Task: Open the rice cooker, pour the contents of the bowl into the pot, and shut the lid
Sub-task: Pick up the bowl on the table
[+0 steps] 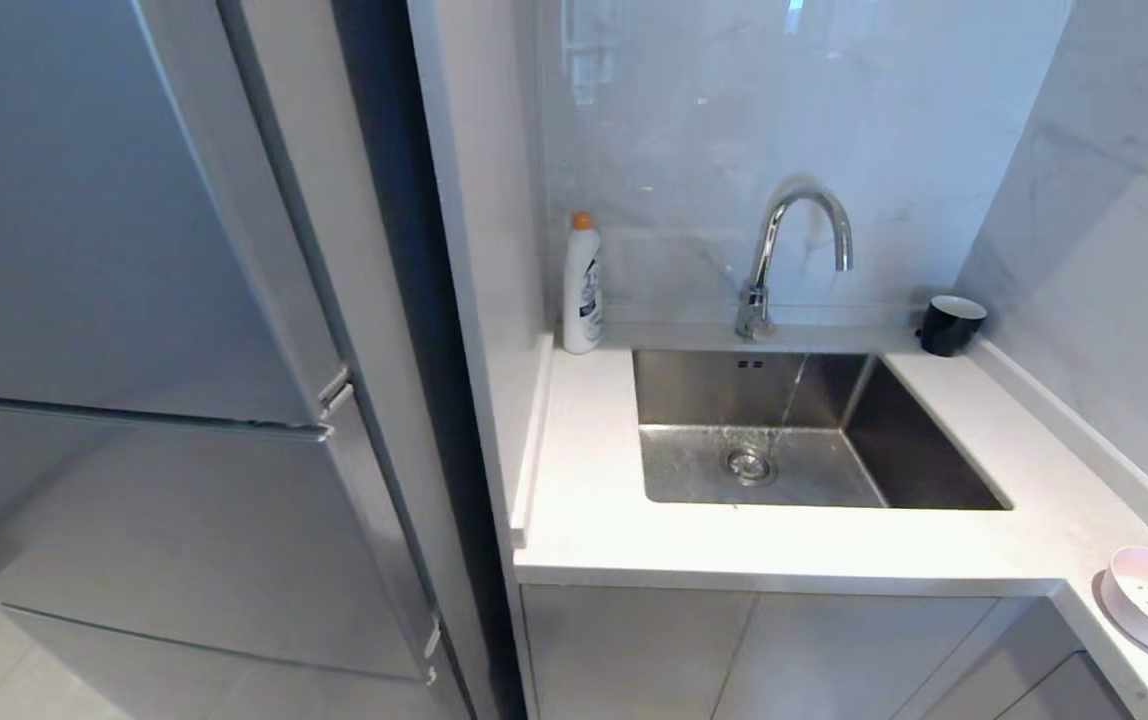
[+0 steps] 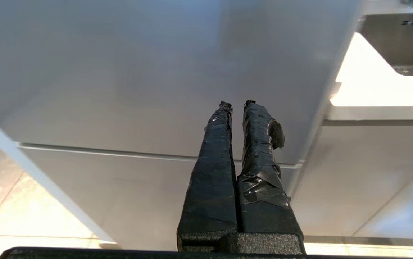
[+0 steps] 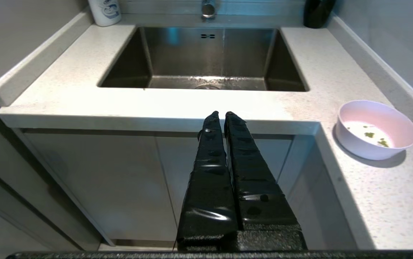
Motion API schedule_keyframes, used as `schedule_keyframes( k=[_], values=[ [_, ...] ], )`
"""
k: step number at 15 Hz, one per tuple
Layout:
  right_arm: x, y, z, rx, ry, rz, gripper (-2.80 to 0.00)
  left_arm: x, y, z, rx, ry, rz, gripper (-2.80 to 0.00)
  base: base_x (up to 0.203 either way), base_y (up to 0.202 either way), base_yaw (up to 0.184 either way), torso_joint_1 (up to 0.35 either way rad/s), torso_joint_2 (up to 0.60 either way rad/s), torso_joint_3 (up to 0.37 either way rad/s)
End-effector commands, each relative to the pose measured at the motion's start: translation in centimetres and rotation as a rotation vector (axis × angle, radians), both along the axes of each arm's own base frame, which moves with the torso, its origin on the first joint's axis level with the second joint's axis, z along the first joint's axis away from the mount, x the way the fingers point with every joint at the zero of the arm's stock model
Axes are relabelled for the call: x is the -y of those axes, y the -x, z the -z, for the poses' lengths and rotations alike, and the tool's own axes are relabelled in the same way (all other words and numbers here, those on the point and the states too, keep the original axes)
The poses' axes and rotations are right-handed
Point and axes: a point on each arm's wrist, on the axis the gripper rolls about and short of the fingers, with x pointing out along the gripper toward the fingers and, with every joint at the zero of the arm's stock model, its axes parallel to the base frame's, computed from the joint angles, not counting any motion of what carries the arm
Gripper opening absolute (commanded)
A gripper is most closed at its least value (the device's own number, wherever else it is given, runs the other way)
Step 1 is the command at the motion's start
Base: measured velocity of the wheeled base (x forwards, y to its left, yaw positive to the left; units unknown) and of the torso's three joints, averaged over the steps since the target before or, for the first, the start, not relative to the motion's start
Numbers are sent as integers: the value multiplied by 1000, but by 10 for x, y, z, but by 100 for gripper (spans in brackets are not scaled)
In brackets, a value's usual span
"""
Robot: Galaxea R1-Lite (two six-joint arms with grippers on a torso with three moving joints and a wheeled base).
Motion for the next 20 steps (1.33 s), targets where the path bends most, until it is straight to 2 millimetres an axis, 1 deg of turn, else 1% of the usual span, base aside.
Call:
schedule_keyframes(
  k=[1,3,11,20],
  values=[
    [0,0,0,-1,1,0,-280,0,0,0,-3,2,-1,-280,0,-188,3,-4,2,4],
    [0,0,0,0,1,-2,-280,0,0,0,-3,4,0,-280,0,-111,0,6,4,2],
    [0,0,0,0,1,-2,-280,0,0,0,1,9,-1,-280,8,0,-1,0,0,0],
    [0,0,0,0,1,-2,-280,0,0,0,-1,13,-3,-280,182,0,3,2,1,2]
  ],
)
